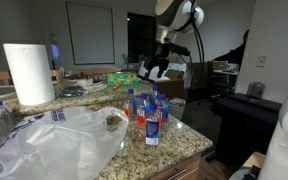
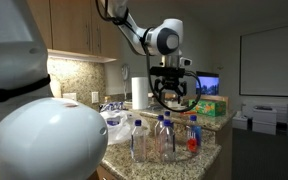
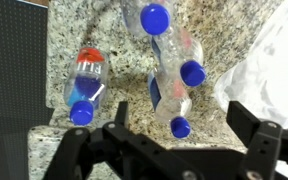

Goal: Put the bottles on the counter in the plastic bag

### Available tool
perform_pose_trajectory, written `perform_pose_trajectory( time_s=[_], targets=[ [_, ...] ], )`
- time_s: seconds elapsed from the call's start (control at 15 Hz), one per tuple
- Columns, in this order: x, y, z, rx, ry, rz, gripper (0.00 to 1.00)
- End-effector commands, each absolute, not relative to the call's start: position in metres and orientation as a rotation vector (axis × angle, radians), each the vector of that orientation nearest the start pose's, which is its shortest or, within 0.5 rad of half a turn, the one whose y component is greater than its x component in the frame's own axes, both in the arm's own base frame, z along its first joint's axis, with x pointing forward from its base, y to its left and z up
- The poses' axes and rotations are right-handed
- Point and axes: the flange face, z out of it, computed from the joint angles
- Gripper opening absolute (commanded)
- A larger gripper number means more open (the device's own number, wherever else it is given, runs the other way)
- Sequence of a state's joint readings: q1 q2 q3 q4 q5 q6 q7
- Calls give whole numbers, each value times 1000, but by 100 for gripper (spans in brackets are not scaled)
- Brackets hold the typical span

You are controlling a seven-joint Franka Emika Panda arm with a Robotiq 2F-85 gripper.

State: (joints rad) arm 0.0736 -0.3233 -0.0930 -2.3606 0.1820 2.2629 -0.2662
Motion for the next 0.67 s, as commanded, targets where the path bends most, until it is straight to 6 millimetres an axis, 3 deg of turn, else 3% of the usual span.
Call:
perform_pose_trajectory(
  time_s=[0.0,0.33,0.6],
  targets=[
    [496,21,468,-2947,-370,-291,100],
    [532,42,433,-2981,-333,-157,100],
    [556,55,402,-3048,-192,-70,100]
  ],
)
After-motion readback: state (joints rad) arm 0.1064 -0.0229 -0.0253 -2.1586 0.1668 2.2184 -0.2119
